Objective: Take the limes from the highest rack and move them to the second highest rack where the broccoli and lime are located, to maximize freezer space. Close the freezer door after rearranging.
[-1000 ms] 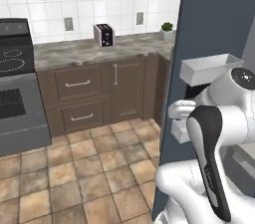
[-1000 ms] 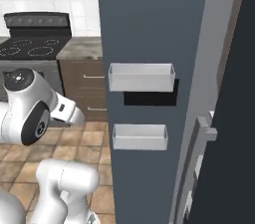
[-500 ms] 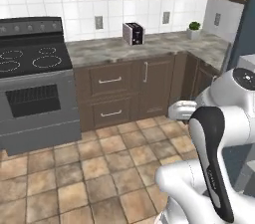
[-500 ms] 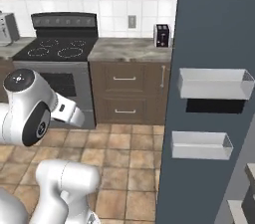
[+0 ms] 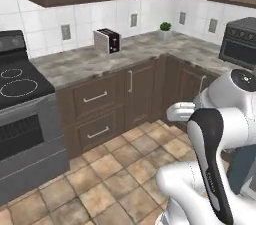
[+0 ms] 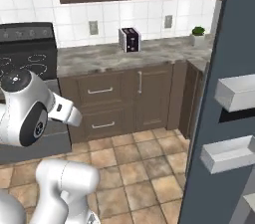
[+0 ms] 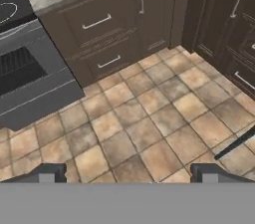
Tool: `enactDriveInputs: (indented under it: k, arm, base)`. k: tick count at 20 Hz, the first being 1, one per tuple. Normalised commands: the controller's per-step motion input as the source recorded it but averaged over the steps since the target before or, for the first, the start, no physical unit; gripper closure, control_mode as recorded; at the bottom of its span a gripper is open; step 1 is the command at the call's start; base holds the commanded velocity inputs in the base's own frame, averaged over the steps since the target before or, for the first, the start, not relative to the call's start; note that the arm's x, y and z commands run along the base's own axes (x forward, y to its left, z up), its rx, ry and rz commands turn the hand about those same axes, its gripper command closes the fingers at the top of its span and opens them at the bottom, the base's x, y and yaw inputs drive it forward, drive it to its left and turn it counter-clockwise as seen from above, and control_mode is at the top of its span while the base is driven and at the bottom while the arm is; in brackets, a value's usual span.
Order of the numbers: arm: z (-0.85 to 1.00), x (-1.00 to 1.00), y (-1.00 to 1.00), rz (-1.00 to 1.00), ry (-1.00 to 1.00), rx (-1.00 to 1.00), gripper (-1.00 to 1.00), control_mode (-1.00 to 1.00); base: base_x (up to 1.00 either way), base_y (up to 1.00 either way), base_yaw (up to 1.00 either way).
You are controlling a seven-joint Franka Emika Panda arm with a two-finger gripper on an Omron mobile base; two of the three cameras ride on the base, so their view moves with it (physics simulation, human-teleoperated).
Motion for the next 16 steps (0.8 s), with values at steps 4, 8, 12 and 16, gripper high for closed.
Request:
enactDriveInputs:
  k: [4, 8, 12, 16]
  arm:
    - [0.0, 0.0, 0.0, 0.0, 0.0, 0.0, -1.0, 1.0]
    - [0.0, 0.0, 0.0, 0.0, 0.0, 0.0, -1.0, 1.0]
    - [0.0, 0.0, 0.0, 0.0, 0.0, 0.0, -1.0, 1.0]
    - [0.0, 0.0, 0.0, 0.0, 0.0, 0.0, -1.0, 1.0]
  base:
    - [0.57, 0.7, -1.0]
    - [0.61, 0.68, -1.0]
    - [0.62, 0.76, -1.0]
    - [0.54, 0.67, -1.0]
